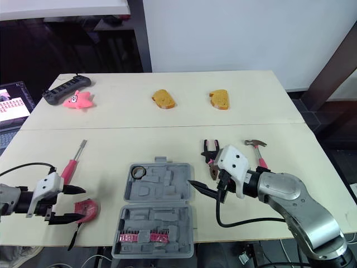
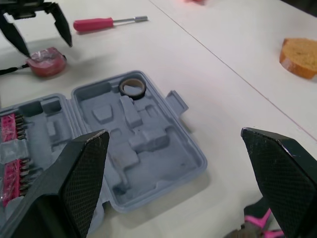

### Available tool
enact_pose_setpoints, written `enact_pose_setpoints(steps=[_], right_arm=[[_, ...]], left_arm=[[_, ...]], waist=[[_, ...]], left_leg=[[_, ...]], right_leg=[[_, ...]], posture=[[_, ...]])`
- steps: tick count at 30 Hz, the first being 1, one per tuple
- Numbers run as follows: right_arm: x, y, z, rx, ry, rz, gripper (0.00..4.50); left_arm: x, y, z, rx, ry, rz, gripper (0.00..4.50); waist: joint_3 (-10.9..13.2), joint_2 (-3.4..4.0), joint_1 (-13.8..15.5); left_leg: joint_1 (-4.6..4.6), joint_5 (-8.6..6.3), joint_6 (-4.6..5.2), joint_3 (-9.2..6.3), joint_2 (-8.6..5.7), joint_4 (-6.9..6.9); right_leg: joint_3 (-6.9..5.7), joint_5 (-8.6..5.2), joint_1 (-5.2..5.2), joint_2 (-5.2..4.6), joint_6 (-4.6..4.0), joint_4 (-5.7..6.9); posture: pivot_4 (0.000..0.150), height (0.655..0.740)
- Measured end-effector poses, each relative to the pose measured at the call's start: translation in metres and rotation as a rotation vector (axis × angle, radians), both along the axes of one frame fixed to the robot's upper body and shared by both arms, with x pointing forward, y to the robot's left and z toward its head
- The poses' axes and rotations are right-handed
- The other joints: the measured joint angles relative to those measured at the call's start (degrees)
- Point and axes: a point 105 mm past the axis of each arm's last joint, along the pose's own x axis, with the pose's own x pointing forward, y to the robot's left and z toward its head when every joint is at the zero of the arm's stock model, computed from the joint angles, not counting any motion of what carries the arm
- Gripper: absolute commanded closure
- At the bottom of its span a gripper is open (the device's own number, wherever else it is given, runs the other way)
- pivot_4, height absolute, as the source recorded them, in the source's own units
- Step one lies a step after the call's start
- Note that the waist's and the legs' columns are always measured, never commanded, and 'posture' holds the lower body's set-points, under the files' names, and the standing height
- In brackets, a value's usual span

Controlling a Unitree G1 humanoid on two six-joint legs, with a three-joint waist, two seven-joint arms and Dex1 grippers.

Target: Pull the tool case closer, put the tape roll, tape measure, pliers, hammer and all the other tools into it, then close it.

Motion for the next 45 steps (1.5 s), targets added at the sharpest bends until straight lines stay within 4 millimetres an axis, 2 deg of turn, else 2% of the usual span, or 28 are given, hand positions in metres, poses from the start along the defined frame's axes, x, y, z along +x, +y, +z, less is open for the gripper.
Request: enact_pose_setpoints(steps=[5, 8, 19, 22, 23, 24, 36, 40, 42, 45], right_arm=[[-0.001, -0.001, 0.0, -0.001, -0.005, -0.02, 0.0], [-0.001, -0.001, 0.0, -0.002, -0.006, -0.029, 0.0], [0.0, -0.002, 0.002, -0.001, -0.01, -0.035, 0.0], [0.0, -0.001, 0.003, 0.001, -0.015, -0.033, 0.0], [0.0, -0.001, 0.003, 0.001, -0.015, -0.033, 0.0], [0.0, -0.001, 0.003, 0.001, -0.015, -0.033, 0.0], [0.001, -0.002, 0.003, 0.001, -0.02, -0.042, 0.0], [0.003, -0.001, 0.006, 0.0, -0.023, -0.039, 0.0], [0.006, 0.002, 0.011, 0.002, -0.024, -0.032, 0.0], [0.012, 0.005, 0.019, -0.003, 0.012, -0.026, 0.0]], left_arm=[[-0.004, 0.002, -0.008, 0.055, -0.016, -0.016, 0.03], [-0.006, 0.0, -0.022, 0.086, -0.032, -0.016, 0.03], [-0.001, -0.005, -0.03, 0.125, -0.103, -0.02, 0.03], [0.001, -0.005, -0.031, 0.125, -0.103, -0.012, 0.87], [0.002, -0.005, -0.031, 0.124, -0.1, -0.005, 1.39], [0.003, -0.004, -0.031, 0.123, -0.095, 0.0, 1.57], [0.013, -0.005, -0.026, 0.088, -0.075, 0.0, 1.57], [0.026, -0.01, -0.011, 0.074, -0.099, -0.023, 1.57], [0.039, -0.022, 0.017, 0.067, -0.151, -0.084, 1.57], [0.056, -0.044, 0.059, 0.061, -0.253, -0.174, 1.57]], waist=[[0.0, 0.0, 0.1], [0.0, 0.0, 0.1], [-0.1, 0.46, 1.4], [-0.1, 0.54, 1.6], [-0.1, 0.54, 1.5], [-0.1, 0.55, 1.5], [-0.2, 0.72, 1.7], [0.0, 0.37, 1.7], [0.1, 0.07, 1.7], [0.1, 0.1, 1.5]], left_leg=[[0.04, 0.0, 0.0, 0.0, 0.0, 0.07], [0.08, 0.01, 0.0, 0.0, 0.0, 0.13], [0.18, 0.01, 0.0, -0.01, -0.01, 0.13], [0.18, 0.01, 0.0, -0.01, -0.01, 0.13], [0.18, 0.01, 0.0, -0.01, -0.01, 0.13], [0.18, 0.01, 0.0, -0.01, -0.01, 0.13], [0.19, 0.01, 0.01, -0.02, -0.01, 0.13], [0.1, 0.02, 0.0, -0.05, -0.01, 0.19], [0.05, 0.02, -0.01, -0.09, 0.0, 0.22], [0.04, 0.02, -0.01, -0.05, -0.01, 0.21]], right_leg=[[0.0, -0.08, 0.07, 0.0, -0.18, 0.0], [0.0, -0.09, 0.14, 0.0, -0.19, 0.0], [0.01, -0.08, 0.23, 0.0, -0.18, 0.01], [0.0, -0.08, 0.24, 0.0, -0.17, 0.01], [0.0, -0.08, 0.24, 0.0, -0.17, 0.01], [0.0, -0.08, 0.24, 0.0, -0.17, 0.01], [0.0, -0.08, 0.24, 0.01, -0.17, 0.03], [-0.01, -0.04, 0.2, 0.03, -0.11, 0.05], [-0.01, -0.02, 0.2, 0.06, -0.08, 0.05], [0.0, 0.0, 0.2, 0.03, -0.04, 0.0]], posture=[[0.15, 0.74], [0.15, 0.74], [0.15, 0.74], [0.15, 0.74], [0.15, 0.74], [0.15, 0.74], [0.15, 0.74], [0.15, 0.74], [0.15, 0.74], [0.15, 0.74]])
